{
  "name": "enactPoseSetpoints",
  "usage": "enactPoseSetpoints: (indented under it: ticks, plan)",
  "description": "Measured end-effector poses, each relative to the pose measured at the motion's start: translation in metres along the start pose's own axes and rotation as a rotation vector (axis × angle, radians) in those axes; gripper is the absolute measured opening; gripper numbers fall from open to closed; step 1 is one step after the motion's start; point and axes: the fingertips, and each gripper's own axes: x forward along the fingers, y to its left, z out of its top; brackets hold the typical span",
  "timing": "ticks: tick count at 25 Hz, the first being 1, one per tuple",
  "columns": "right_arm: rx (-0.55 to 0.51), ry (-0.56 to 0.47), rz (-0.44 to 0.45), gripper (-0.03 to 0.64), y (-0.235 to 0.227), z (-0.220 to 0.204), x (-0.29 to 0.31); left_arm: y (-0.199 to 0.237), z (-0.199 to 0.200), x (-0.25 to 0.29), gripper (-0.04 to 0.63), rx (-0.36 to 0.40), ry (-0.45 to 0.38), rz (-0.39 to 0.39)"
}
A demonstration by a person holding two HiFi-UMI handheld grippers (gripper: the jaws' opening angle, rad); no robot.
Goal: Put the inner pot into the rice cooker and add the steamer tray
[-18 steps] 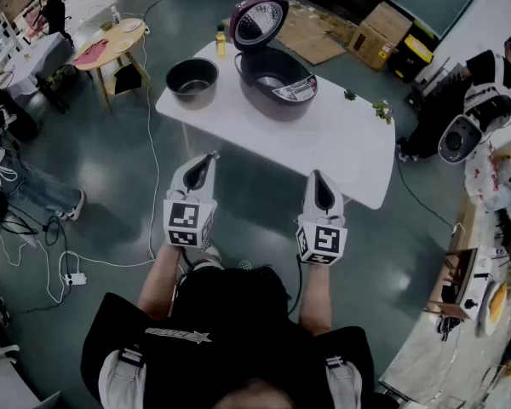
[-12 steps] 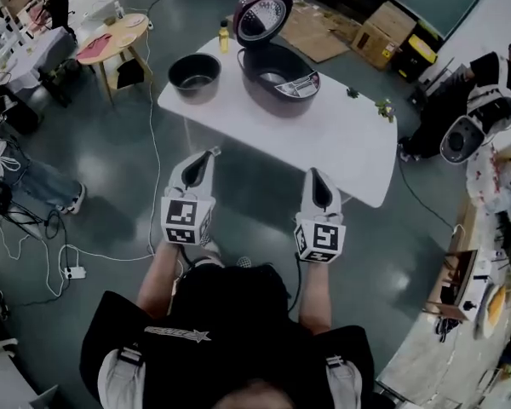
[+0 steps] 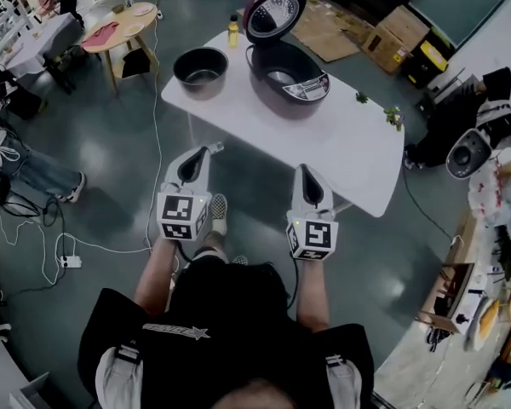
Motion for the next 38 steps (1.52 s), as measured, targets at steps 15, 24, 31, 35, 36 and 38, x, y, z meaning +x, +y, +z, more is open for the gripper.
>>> enactPoseSetpoints:
  ticks: [15,24,31,35,36,38]
  plan:
    - [0.030,0.047,0.072,0.003,-0.017,-0.016,0.162,0.085,-0.012,0.123,0.011,-0.047,0.071,0.071]
    - [0.045,0.106,0.156,0.003,0.010,-0.032,0.263,0.154,-0.033,0.179,0.011,-0.084,0.129,0.121]
    - [0.058,0.145,0.206,0.003,0.030,-0.047,0.333,0.200,-0.052,0.205,0.011,-0.115,0.164,0.155]
    - [0.067,0.179,0.235,0.003,0.042,-0.060,0.367,0.222,-0.064,0.220,0.011,-0.141,0.187,0.166]
    - [0.070,0.189,0.242,0.003,0.045,-0.064,0.375,0.227,-0.067,0.224,0.011,-0.144,0.192,0.171]
    - [0.079,0.212,0.253,0.003,0.050,-0.074,0.392,0.237,-0.075,0.233,0.011,-0.146,0.202,0.181]
